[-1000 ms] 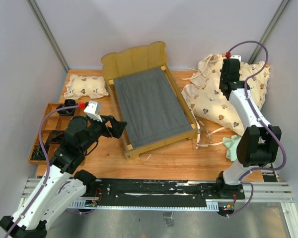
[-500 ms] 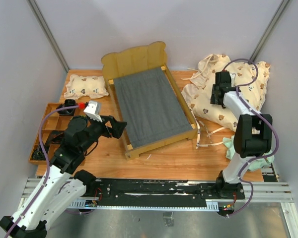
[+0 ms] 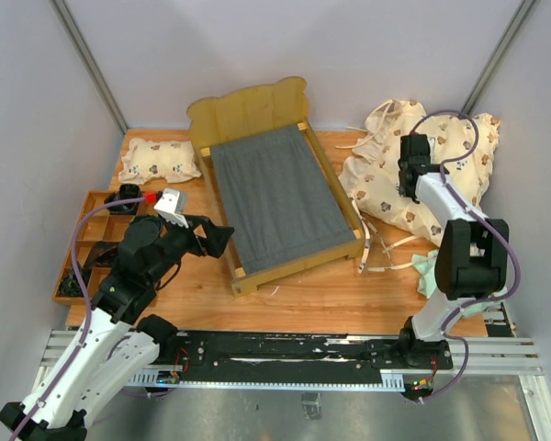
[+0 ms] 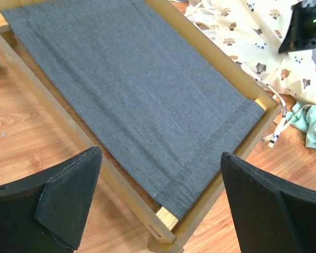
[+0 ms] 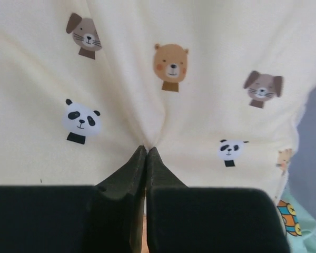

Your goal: Set up the pet bed

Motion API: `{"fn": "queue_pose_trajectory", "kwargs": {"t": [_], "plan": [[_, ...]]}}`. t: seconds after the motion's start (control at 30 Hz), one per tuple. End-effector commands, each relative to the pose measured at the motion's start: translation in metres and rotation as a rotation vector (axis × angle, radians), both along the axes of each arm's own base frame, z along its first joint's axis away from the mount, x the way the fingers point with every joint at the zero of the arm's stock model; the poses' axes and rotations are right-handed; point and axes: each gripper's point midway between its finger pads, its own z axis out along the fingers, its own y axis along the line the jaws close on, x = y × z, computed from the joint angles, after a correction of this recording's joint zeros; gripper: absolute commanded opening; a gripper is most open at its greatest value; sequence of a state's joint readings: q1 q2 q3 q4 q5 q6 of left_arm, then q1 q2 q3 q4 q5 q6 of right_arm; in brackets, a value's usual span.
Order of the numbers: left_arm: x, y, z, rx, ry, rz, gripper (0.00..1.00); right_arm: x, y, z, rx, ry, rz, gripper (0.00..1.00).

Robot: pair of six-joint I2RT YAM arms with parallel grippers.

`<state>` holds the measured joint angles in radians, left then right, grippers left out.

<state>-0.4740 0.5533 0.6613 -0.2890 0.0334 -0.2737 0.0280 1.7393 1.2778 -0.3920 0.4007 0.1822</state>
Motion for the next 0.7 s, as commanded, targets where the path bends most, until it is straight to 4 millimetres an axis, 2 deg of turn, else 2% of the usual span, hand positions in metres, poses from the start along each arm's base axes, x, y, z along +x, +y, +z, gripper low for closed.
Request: {"fn": "queue_pose_trajectory", "kwargs": {"t": [0.0, 0.17, 0.3, 0.43, 0.53, 0.67], "plan": [[-0.001, 0.001, 0.001, 0.007, -0.018, 0.002, 0.99, -0.012, -0.005, 0.053, -0.106, -0.069, 0.015, 0.00], [0.001, 0.001, -0.001, 0.015, -0.013, 0.002, 0.99, -0.016, 0.007, 0.121, -0.213, -0.171, 0.031, 0.00], [0.002, 0.000, -0.004, 0.021, -0.003, 0.001, 0.99, -0.029, 0.012, 0.187, -0.349, -0.285, 0.000, 0.00], [0.004, -0.001, -0.007, 0.028, 0.005, 0.003, 0.99, -0.045, 0.029, 0.247, -0.403, -0.392, 0.041, 0.00], [0.005, -0.001, -0.008, 0.033, 0.009, 0.006, 0.99, -0.056, 0.047, 0.281, -0.426, -0.444, 0.109, 0.00], [0.009, 0.001, -0.009, 0.040, 0.010, 0.019, 0.99, -0.076, 0.079, 0.313, -0.400, -0.548, 0.234, 0.00]]}}
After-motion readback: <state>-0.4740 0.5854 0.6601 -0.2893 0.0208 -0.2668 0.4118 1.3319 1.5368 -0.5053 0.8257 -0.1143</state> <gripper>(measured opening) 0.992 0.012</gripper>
